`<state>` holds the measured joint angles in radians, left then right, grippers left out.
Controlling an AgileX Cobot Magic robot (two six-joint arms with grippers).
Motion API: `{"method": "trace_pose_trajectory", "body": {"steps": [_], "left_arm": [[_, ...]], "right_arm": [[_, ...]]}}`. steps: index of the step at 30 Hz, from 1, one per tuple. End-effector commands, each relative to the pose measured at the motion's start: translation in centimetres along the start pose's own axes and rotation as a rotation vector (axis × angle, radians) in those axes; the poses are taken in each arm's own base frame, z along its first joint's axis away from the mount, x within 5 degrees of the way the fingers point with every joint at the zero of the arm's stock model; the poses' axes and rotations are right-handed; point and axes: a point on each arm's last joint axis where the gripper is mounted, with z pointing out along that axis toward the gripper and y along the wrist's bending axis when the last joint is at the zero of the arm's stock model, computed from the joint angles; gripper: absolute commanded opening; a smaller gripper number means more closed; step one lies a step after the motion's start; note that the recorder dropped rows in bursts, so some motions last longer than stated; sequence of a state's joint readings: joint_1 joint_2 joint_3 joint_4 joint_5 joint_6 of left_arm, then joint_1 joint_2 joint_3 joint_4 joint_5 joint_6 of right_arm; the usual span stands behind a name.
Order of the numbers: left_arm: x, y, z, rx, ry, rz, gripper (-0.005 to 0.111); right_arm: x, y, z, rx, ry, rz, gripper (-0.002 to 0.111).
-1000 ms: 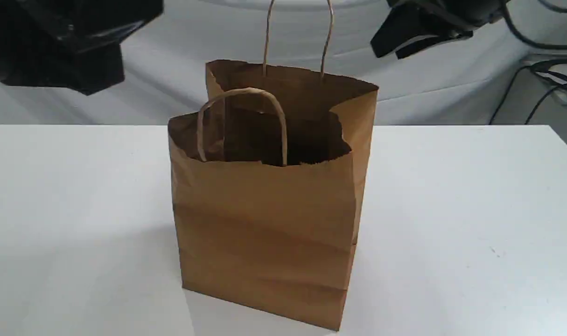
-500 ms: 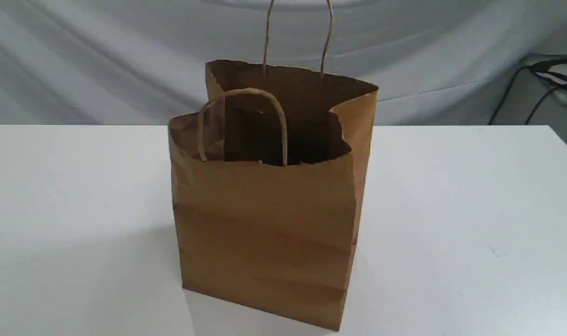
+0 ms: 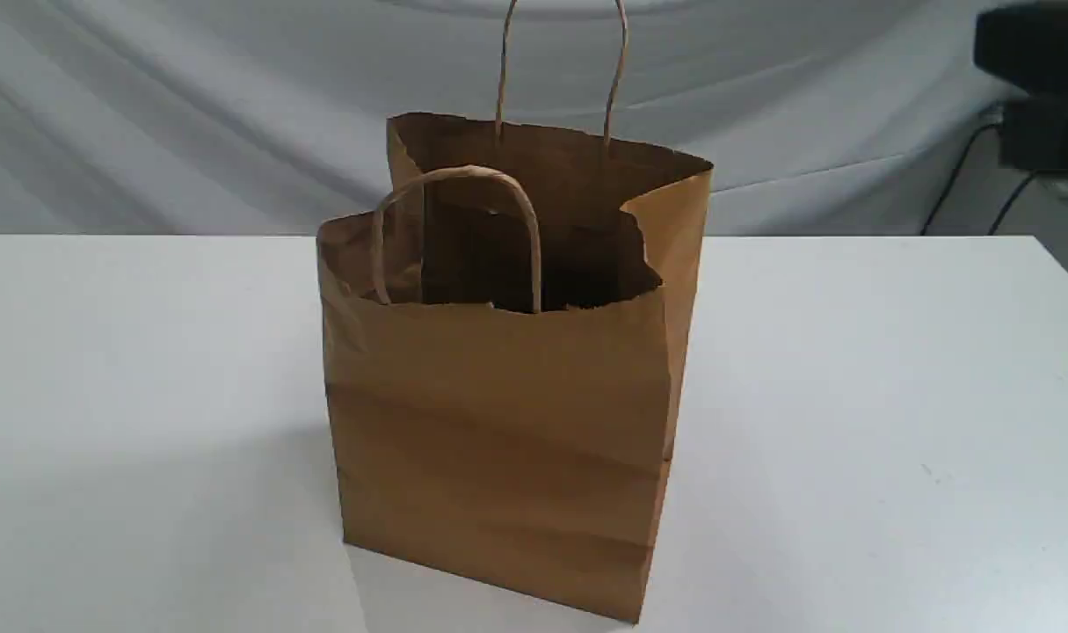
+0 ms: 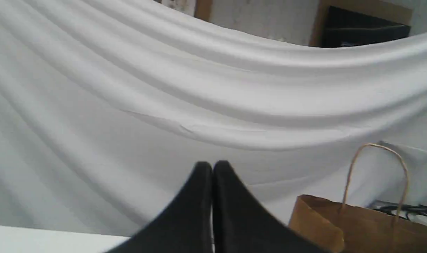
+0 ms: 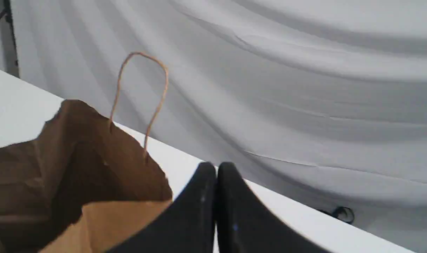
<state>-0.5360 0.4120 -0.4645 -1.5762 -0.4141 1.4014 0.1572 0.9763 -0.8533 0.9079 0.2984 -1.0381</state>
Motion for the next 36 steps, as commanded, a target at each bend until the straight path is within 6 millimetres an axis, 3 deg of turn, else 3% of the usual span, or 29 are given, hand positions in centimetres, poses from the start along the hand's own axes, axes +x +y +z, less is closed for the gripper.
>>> {"method": "trace_pose_trajectory", "body": {"steps": [1,7,30,36], "left_arm": [[0.1,0.1,0.0,-0.005,-0.004,-0.017,0.0],[0.3,-0.1,0.0,0.014,0.011,-0.046,0.0],[0.2,-0.1,0.0,0.014,0.01,-0.043,0.0],[0.2,-0.1,0.0,0.014,0.01,-0.043,0.0]], "right_arm": [[1.8,0.0,-0.5,0.032,0.017,0.014,0.0],[3.3,0.3,-0.4,0.01,0.062,0.023,0.0],[3.2,0.3,-0.4,0.017,0.06,0.018,0.0],[4.9,0.3,-1.6,0.044,0.134,-0.272,0.0]]}}
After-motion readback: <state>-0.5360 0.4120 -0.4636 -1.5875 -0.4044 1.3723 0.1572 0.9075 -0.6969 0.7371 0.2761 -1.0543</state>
